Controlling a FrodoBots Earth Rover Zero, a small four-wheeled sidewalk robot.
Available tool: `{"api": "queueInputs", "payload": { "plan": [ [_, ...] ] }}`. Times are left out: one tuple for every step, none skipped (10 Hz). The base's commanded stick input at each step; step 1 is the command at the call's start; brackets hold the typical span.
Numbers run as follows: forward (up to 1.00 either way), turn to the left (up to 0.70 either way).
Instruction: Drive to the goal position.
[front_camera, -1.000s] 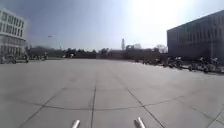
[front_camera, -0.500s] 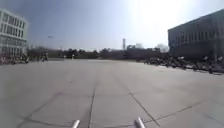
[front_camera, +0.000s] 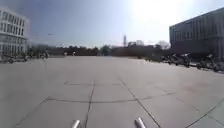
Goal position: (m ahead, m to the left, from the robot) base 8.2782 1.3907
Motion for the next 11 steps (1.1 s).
{"api": "queueInputs", "payload": {
  "plan": [
    [0.70, 0.30],
    [0.70, 0.04],
    [0.70, 0.25],
    [0.70, 0.19],
    [0.70, 0.00],
    [0.70, 0.14],
    [0.70, 0.30],
    [0.70, 0.19],
    [0.70, 0.00],
    [0.70, 0.00],
    [0.70, 0.00]
  ]
}}
